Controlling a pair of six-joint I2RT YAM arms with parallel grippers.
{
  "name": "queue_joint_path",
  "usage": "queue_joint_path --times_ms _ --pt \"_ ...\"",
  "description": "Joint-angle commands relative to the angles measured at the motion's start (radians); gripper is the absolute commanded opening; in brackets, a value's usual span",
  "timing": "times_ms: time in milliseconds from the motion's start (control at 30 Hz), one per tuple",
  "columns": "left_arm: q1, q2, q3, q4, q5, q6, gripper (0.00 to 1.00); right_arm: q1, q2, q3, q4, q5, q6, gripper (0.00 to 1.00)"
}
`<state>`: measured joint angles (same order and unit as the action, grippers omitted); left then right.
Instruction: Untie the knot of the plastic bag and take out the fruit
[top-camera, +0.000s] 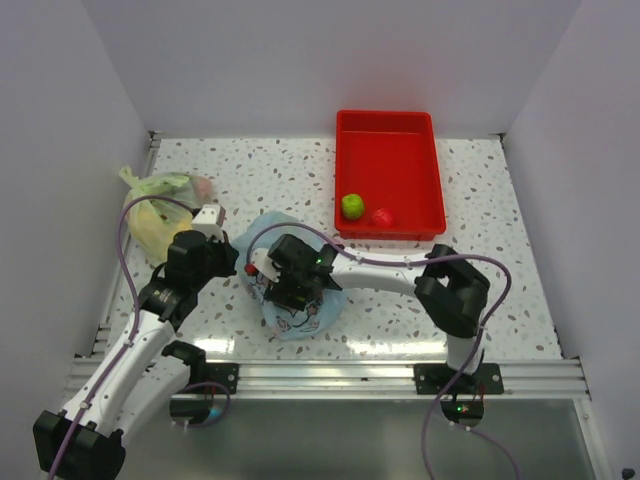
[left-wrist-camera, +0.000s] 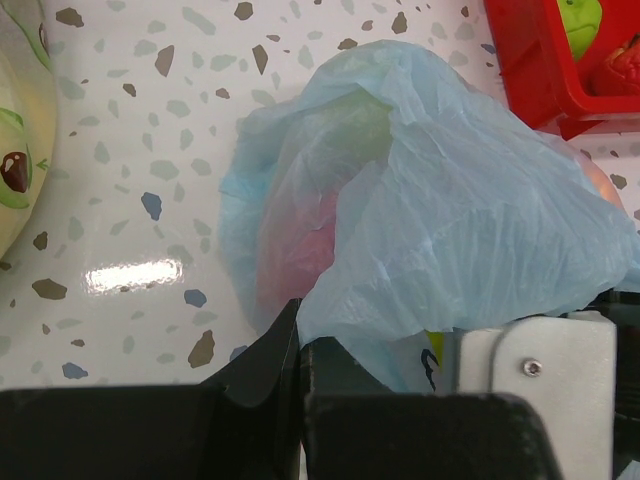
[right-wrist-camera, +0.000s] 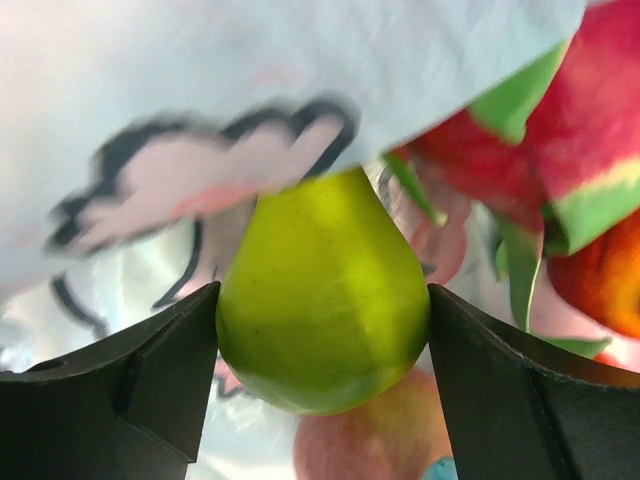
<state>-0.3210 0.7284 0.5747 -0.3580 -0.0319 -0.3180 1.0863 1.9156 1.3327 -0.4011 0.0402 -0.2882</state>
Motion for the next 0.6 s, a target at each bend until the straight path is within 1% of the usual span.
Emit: queue_joint_path --times_ms 0,300,400,567 --pt "0.007 0.000 0.002 0.034 0.015 0.023 0.00 0.000 -0.137 -0.010 -0.004 -0.037 0.021 0.32" --pt "0.007 0.003 0.002 0.033 0.018 0.023 0.00 0.001 -0.335 -0.013 -0.015 -0.071 0.058 0.30" --pt "0.007 0.002 0.002 0.034 0.018 0.023 0.00 -0.009 -0.395 -0.012 0.031 -0.089 0.083 0.28" --pt "0.007 0.000 0.002 0.034 0.017 0.023 0.00 -0.049 -0.460 0.005 0.096 -0.180 0.152 0.28"
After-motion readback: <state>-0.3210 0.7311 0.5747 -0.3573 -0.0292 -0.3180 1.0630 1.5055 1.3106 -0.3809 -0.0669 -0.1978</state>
